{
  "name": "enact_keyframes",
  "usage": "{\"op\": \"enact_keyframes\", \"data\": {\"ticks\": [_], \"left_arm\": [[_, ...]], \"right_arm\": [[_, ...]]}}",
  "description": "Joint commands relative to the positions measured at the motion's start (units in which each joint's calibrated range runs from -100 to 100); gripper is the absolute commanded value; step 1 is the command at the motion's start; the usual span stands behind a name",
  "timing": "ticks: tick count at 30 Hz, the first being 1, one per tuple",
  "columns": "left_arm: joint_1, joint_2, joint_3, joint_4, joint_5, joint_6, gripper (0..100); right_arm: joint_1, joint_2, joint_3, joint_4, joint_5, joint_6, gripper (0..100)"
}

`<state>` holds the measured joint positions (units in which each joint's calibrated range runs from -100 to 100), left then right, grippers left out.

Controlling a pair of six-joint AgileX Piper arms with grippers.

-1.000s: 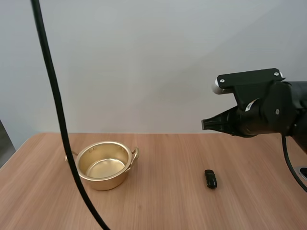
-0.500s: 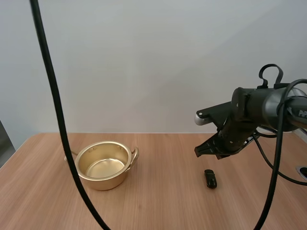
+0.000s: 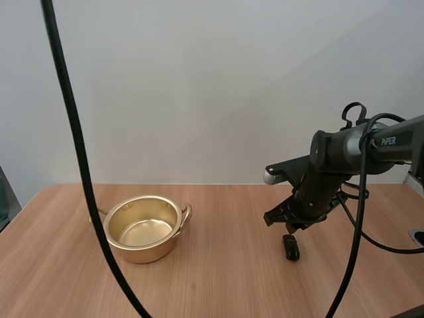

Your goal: Open the pot, put the car inside, and close it

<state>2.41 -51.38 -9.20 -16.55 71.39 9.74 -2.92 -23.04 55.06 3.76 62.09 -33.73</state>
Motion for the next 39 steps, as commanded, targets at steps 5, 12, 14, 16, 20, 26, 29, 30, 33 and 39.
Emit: {"op": "enact_keyframes", "data": {"ticks": [5,12,14,16,20,26,29,30,33,39], "left_arm": [[0.02,0.0,0.0,0.1,0.0,0.1,0],[0.02,0.1,0.0,0.1,0.1,0.1,0],[0.02,0.1,0.0,0.1,0.1,0.1,0],[0.02,0.1,0.0,0.1,0.1,0.3,0],[0.02,0.1,0.0,-0.1,0.1,0.8,0],[0.02,0.1,0.0,-0.1,-0.3,0.8,0],[0.02,0.1,0.0,-0.1,-0.3,0.8,0],[0.02,0.1,0.0,-0.1,-0.3,0.8,0],[0.02,0.1,0.0,-0.1,-0.3,0.8,0],[0.02,0.1,0.0,-0.1,-0.3,0.8,0]], "right_arm": [[0.0,1.0,-0.1,5.4,0.8,-3.2,58],[0.0,4.5,-0.1,4.1,1.3,-3.2,81],[0.0,5.5,-0.1,3.7,1.3,-3.2,88],[0.0,6.1,-0.1,2.9,1.3,-3.1,88],[0.0,7.2,-0.1,2.1,0.2,-2.4,88],[0.0,9.5,-0.1,1.8,-1.4,-2.4,88],[0.0,11.2,0.1,1.4,-2.8,-2.4,88],[0.0,11.6,0.2,1.2,-3.1,-2.4,88],[0.0,12.3,0.2,1.0,-3.5,-2.4,87],[0.0,12.4,0.2,0.5,-6.7,-2.4,85]]}}
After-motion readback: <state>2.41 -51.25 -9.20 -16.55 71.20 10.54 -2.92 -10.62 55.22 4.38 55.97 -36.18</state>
